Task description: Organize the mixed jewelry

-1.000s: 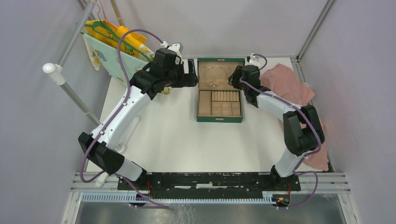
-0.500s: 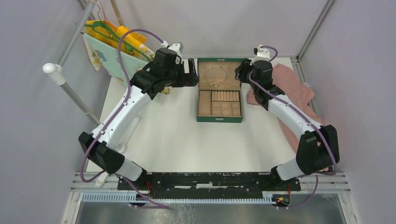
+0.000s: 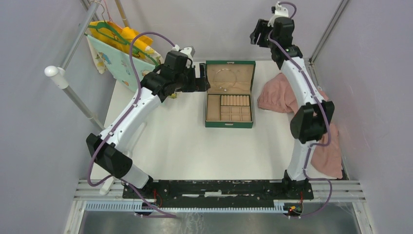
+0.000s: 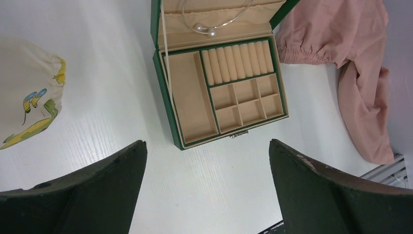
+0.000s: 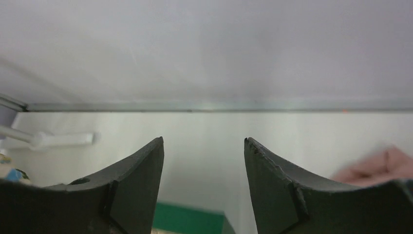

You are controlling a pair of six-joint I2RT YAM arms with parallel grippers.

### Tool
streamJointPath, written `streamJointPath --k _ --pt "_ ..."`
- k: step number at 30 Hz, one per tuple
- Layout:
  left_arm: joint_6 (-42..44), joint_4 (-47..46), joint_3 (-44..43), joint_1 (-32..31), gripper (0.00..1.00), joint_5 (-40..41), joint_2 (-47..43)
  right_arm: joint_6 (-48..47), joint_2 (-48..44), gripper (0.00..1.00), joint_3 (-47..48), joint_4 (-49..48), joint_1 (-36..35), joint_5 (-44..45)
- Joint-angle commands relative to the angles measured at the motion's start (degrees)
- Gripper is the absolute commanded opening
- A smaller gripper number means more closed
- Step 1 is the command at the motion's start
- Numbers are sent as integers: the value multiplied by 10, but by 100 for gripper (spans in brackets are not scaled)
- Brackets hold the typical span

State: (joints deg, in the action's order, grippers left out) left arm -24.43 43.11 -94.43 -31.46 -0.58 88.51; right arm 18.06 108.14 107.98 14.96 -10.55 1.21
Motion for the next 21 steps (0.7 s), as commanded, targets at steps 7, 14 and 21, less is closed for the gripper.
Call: streamJointPath --k 7,14,21 --pt "-27 -19 5 1 100 -2 -31 56 147 73 91 -12 7 -265" --pt "-32 -22 5 1 100 2 -27 6 -4 72 -121 -48 6 -290" --pt "-27 -26 -12 1 100 -4 -6 -15 -155 71 -353 -66 -6 -331"
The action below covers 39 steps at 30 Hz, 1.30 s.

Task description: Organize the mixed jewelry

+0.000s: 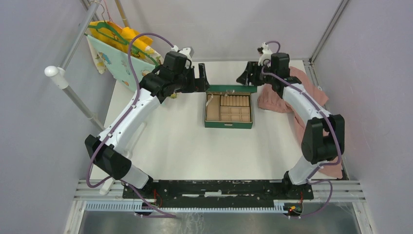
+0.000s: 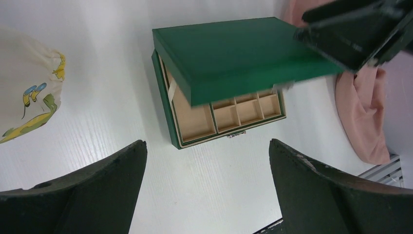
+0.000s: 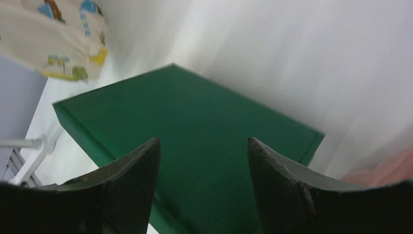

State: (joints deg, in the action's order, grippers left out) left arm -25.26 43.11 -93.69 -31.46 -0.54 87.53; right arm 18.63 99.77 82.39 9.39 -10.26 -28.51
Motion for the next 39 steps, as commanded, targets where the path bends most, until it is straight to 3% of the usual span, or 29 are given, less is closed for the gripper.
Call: streamJointPath --k 1,8,14,18,22,30,34,39 --pt "-18 -26 -23 0 100 -6 6 -21 -90 71 -129 -14 -9 -33" --pt "-19 -35 -17 0 100 -29 19 -43 -212 71 -248 8 -11 14" --pt "-41 -47 17 -11 100 -42 44 -74 -240 70 -220 69 -47 130" --pt "-51 -39 28 -47 98 -21 85 -87 -198 57 -134 152 -107 241" --pt "-65 -28 40 -86 93 29 129 -66 -160 41 -111 187 -142 274" --pt "-96 -84 159 -98 87 57 198 -23 -137 46 -343 75 -153 277" --pt "-67 -23 109 -117 87 104 222 -47 -146 47 -307 118 -153 301" --pt "-26 15 6 -122 90 149 150 -69 -205 53 -188 138 -153 347"
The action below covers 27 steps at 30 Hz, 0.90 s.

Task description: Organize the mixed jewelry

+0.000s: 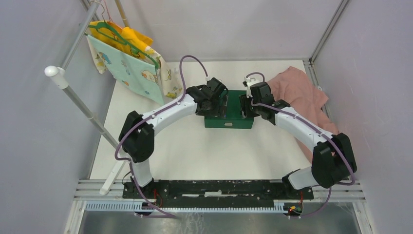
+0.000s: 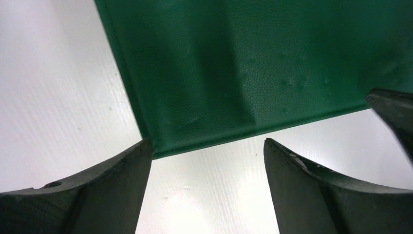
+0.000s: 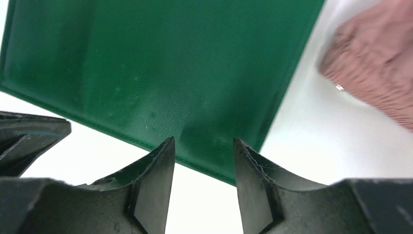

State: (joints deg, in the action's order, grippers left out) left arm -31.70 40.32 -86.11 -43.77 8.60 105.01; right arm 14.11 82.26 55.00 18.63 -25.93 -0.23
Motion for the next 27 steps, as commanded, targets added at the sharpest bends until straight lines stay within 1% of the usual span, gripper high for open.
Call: streamJointPath --k 1,2,4,8,11,14,17,19,21,23,25,27 --pt "45 42 -90 1 91 62 -44 -27 -37 56 110 44 4 71" --pt "50 39 -114 1 91 67 -57 -31 -41 57 127 41 4 75" --pt "58 23 -130 1 93 71 -80 -31 -49 60 146 32 4 77" --pt "60 3 -123 1 94 67 -108 -27 -52 62 143 16 4 76" --pt "51 -8 -84 1 94 62 -108 -16 -44 62 105 4 4 58" --pt "33 -15 -36 1 94 42 -83 0 -30 62 45 -15 2 26" --pt "16 -27 14 0 94 19 -56 3 -19 62 -21 -34 -2 25" --pt "13 -26 40 -1 94 4 -34 2 -10 62 -45 -28 -3 32" --pt "16 -6 43 -3 94 -8 -11 -3 -10 62 -39 -6 -3 40" --pt "24 20 29 -9 94 3 -2 -10 -25 62 -17 8 -3 51" --pt "39 41 4 -14 95 30 -14 -17 -46 63 29 23 -3 71" --pt "54 62 -41 -13 95 55 -36 -24 -62 64 83 38 -2 92"
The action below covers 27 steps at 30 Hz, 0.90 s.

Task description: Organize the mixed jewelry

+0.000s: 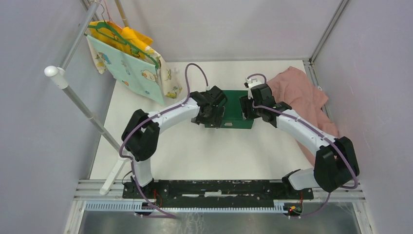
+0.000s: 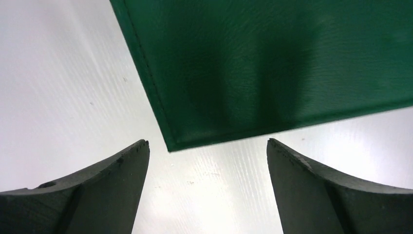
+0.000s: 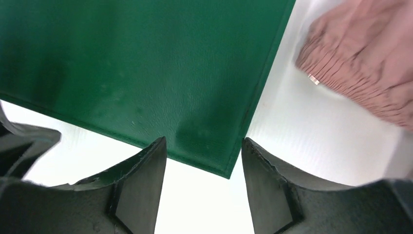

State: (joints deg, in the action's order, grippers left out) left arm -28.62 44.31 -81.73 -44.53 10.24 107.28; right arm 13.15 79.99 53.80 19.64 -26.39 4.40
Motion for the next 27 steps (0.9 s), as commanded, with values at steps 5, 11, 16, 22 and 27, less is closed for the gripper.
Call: streamJointPath --k 5,11,16,22,27 --pt "49 18 -193 -5 96 77 -128 -25 -85 65 173 4 2 67" --pt "55 -20 -213 -5 99 108 -209 -42 -148 81 192 -41 2 112" --pt "65 -30 -202 -5 100 163 -272 -73 -221 98 167 -99 1 211" --pt "88 -35 -175 -5 100 203 -316 -99 -319 98 70 -236 2 348" --pt "72 -20 -166 -5 100 217 -318 -126 -343 98 52 -289 2 390"
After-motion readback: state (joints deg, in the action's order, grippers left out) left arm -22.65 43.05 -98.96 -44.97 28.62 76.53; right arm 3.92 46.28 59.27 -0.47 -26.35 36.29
